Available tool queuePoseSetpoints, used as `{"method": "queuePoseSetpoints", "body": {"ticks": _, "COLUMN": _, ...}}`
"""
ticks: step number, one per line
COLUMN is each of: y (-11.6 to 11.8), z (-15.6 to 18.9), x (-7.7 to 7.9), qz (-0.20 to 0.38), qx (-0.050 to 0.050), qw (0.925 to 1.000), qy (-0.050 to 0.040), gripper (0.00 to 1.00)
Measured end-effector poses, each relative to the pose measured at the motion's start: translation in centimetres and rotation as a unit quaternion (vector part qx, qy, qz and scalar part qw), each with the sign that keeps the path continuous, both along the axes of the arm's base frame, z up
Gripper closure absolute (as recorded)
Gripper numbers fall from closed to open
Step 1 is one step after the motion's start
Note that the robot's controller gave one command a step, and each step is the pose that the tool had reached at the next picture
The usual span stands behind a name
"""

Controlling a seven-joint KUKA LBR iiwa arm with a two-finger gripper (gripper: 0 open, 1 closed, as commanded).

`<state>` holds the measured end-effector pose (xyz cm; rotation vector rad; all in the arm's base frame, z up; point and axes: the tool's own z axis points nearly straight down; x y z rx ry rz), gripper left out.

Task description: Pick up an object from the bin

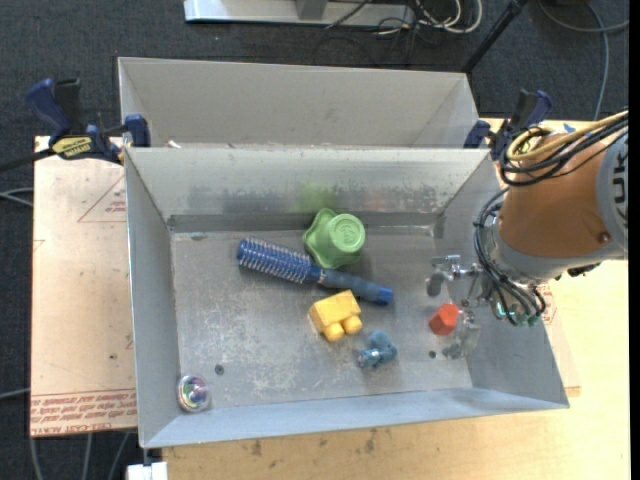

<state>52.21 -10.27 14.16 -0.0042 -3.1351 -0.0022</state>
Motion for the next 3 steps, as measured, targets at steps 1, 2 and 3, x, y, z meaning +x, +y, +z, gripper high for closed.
{"method": "queuePoseSetpoints", "body": {"ticks": 1, "y": -3.29, "z": -7.33, "x": 2.54, "qz": 0.158, "qx": 0.001, "qw": 0.9875, "qy": -0.0034, "gripper": 0.0}}
{"method": "queuePoseSetpoints", "body": {"ticks": 2, "y": -3.86, "z": -6.61, "x": 3.29, "qz": 0.404, "qx": 0.012, "qw": 0.9144, "qy": -0.0048, "gripper": 0.0}}
{"method": "queuePoseSetpoints", "body": {"ticks": 3, "y": -4.26, "z": -6.45, "x": 3.41, "qz": 0.405, "qx": 0.008, "qw": 0.9142, "qy": -0.0058, "gripper": 1.0}}
